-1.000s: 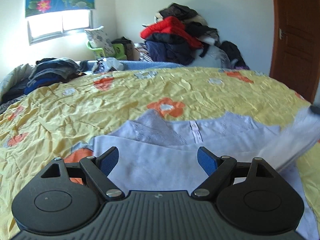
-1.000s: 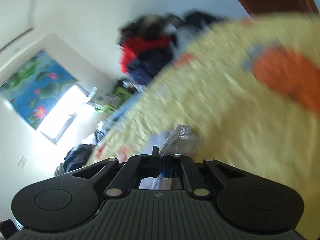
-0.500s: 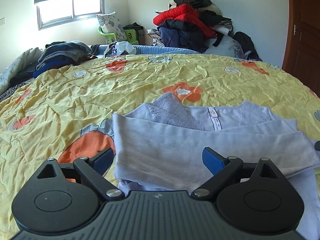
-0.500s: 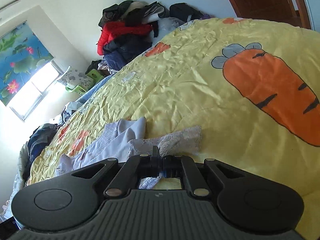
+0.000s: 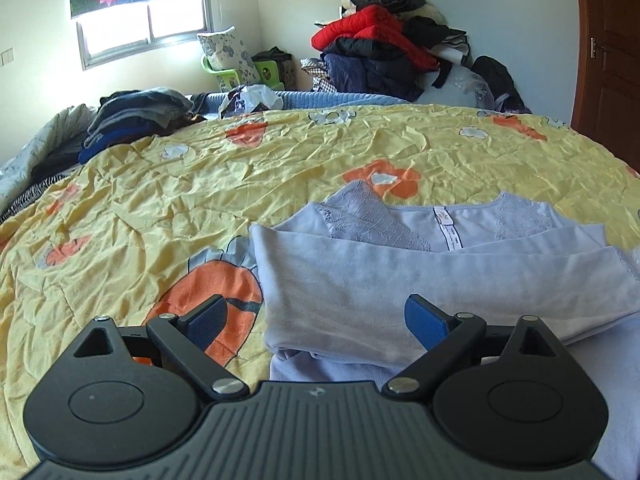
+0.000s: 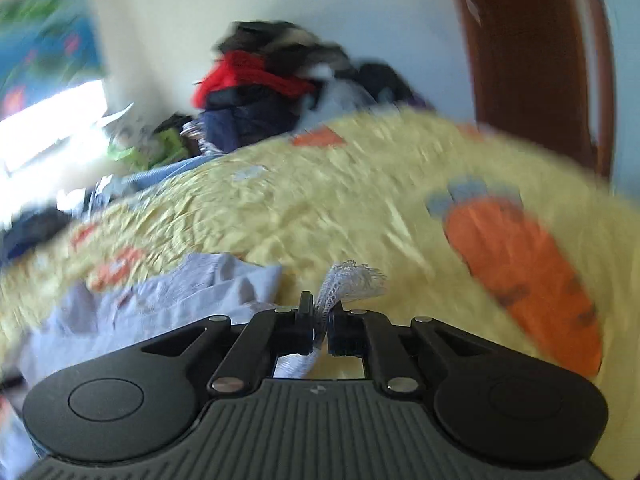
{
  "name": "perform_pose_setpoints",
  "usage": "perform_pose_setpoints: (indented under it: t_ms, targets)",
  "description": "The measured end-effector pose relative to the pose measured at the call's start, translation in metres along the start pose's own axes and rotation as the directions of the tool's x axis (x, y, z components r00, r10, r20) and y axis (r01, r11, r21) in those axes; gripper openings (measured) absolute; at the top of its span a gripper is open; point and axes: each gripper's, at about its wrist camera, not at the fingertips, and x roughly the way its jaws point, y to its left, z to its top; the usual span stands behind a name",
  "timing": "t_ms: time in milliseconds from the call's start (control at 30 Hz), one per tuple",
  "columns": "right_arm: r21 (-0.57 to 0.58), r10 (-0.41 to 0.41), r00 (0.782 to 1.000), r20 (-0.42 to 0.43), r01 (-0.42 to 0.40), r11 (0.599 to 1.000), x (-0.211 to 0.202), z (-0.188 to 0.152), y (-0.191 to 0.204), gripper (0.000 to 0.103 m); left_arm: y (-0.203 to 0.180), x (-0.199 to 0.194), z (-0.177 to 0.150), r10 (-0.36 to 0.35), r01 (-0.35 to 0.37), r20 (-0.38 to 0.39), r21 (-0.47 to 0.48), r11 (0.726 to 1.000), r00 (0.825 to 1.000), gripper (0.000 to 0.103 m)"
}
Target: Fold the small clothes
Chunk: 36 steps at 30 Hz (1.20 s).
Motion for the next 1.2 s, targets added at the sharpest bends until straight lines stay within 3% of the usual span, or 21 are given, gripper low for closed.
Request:
perform_pose_setpoints:
  t_ms: [67, 100, 167, 200, 233, 300, 400, 467, 533, 567, 667, 733, 800, 933, 1067, 1200]
  targets:
    - [-0.208, 0.069, 0.997, 0.039, -0.059, 0.976, -0.008, -0.002, 0.034, 0.012, -0.002, 0.0, 0.001, -0.009, 0.009, -0.005, 0.008, 1.0, 1.0, 0.096]
    - [-0.305, 0.146, 0.989, 0.015, -0.134, 0.943, -0.01, -0.004, 0.051, 0.012, -0.003, 0.0, 0.001, -0.013, 0.013, -0.01, 0.011, 1.0, 1.0, 0.096]
    - [-0.414, 0.214, 0.972, -0.096, -0.234, 0.879, -0.006, -0.013, 0.076, 0.029, -0.004, 0.0, 0.0, -0.02, 0.021, -0.021, 0.018, 1.0, 1.0, 0.096]
    - [-0.444, 0.204, 0.97, -0.132, -0.242, 0.863, -0.002, -0.018, 0.083, 0.044, -0.003, 0.0, -0.001, -0.024, 0.025, -0.024, 0.023, 0.999, 0.999, 0.096]
    - [-0.46, 0.19, 0.972, -0.141, -0.234, 0.856, -0.001, -0.022, 0.085, 0.052, -0.003, -0.001, -0.002, -0.025, 0.026, -0.024, 0.029, 0.999, 0.999, 0.096]
    - [-0.411, 0.186, 0.974, -0.13, -0.223, 0.884, -0.003, -0.023, 0.078, 0.052, -0.001, -0.003, -0.003, -0.019, 0.02, -0.018, 0.04, 0.999, 1.0, 0.096]
    - [-0.184, 0.263, 0.958, -0.113, -0.28, 0.942, -0.009, -0.011, 0.047, 0.052, 0.001, 0.001, -0.004, -0.009, 0.01, -0.026, 0.038, 0.999, 1.0, 0.096]
    - [-0.015, 0.315, 0.944, -0.103, -0.318, 0.948, -0.006, -0.008, 0.027, 0.055, 0.001, 0.008, -0.004, -0.014, 0.015, -0.053, 0.033, 0.999, 0.999, 0.096]
    - [0.068, 0.298, 0.938, -0.177, -0.291, 0.954, 0.01, -0.011, 0.018, 0.057, -0.002, 0.014, -0.007, -0.009, 0.013, -0.086, 0.048, 0.999, 0.996, 0.096]
    - [0.069, 0.293, 0.933, -0.209, -0.285, 0.956, 0.019, -0.016, 0.017, 0.056, -0.003, 0.015, -0.009, -0.004, 0.009, -0.091, 0.06, 0.998, 0.996, 0.096]
    - [0.093, 0.295, 0.946, -0.132, -0.284, 0.954, -0.001, -0.014, 0.012, 0.055, -0.002, 0.008, -0.014, -0.001, 0.006, -0.059, 0.081, 0.997, 0.998, 0.096]
    - [0.087, 0.321, 0.944, -0.079, -0.315, 0.945, -0.018, -0.011, 0.01, 0.063, -0.002, 0.006, -0.015, -0.006, 0.011, -0.058, 0.088, 0.996, 0.998, 0.096]
    - [0.06, 0.335, 0.937, -0.103, -0.33, 0.942, -0.019, -0.01, 0.012, 0.073, -0.003, 0.009, -0.017, -0.003, 0.01, -0.081, 0.086, 0.996, 0.997, 0.096]
    - [0.033, 0.249, 0.942, -0.225, -0.248, 0.968, 0.001, -0.023, 0.018, 0.071, -0.001, 0.004, -0.021, -0.025, 0.029, -0.094, 0.05, 0.998, 0.995, 0.096]
    - [0.104, 0.298, 0.937, -0.18, -0.283, 0.953, -0.015, -0.027, 0.012, 0.072, 0.005, -0.01, -0.023, -0.031, 0.034, -0.085, 0.028, 0.999, 0.996, 0.096]
    - [0.036, 0.27, 0.945, -0.186, -0.268, 0.963, -0.039, -0.034, 0.018, 0.075, 0.013, -0.024, -0.027, -0.064, 0.062, -0.089, -0.02, 0.998, 0.994, 0.096]
